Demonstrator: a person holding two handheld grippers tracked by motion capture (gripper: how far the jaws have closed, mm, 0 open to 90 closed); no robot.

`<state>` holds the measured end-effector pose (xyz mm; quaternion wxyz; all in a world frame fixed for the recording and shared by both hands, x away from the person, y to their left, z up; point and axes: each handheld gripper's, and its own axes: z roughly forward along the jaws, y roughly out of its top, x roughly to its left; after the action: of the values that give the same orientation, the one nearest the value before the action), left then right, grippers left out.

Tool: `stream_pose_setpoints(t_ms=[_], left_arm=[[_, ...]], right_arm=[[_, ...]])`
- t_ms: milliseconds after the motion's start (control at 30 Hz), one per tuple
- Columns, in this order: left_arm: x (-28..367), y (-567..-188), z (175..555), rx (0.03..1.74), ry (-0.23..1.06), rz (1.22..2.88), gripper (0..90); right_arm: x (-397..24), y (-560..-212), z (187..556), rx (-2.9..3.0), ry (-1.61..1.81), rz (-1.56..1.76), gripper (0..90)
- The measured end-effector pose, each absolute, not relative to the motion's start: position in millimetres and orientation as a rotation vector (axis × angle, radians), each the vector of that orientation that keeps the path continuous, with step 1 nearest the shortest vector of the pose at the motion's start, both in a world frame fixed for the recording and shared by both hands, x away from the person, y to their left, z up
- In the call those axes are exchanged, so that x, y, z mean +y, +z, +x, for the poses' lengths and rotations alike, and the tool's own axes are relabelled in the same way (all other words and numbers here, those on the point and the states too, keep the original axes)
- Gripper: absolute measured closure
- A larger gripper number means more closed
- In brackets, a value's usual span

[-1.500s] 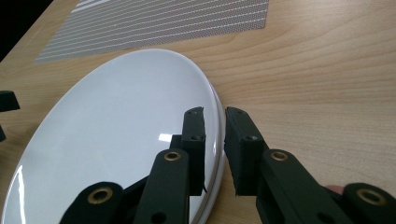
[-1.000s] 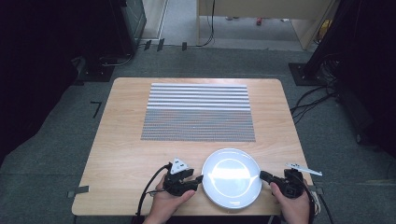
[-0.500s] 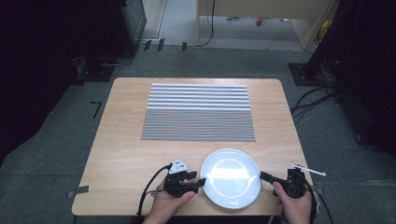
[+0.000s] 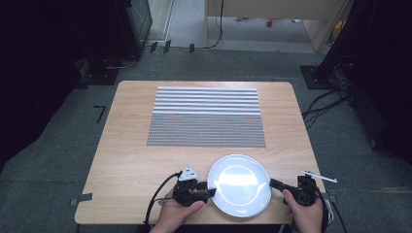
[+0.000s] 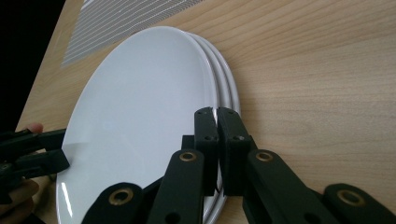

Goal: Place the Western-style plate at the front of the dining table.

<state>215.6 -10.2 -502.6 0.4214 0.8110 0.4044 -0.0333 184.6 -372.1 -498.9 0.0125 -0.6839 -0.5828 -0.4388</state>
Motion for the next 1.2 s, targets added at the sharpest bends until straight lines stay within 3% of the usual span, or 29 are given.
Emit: stream_pose_setpoints(t_ms=[1000,1200], left_arm=[[-4,-499,219,1.022,-0.087,2.026,50.1],[8,-495,224,1.054,-0.149,1.981,52.7]], right_arm=[[-366,-501,186,-1.825,-1.381,-2.034,79.5],[-360,-502,186,-1.850,-1.371,-1.995,79.6]])
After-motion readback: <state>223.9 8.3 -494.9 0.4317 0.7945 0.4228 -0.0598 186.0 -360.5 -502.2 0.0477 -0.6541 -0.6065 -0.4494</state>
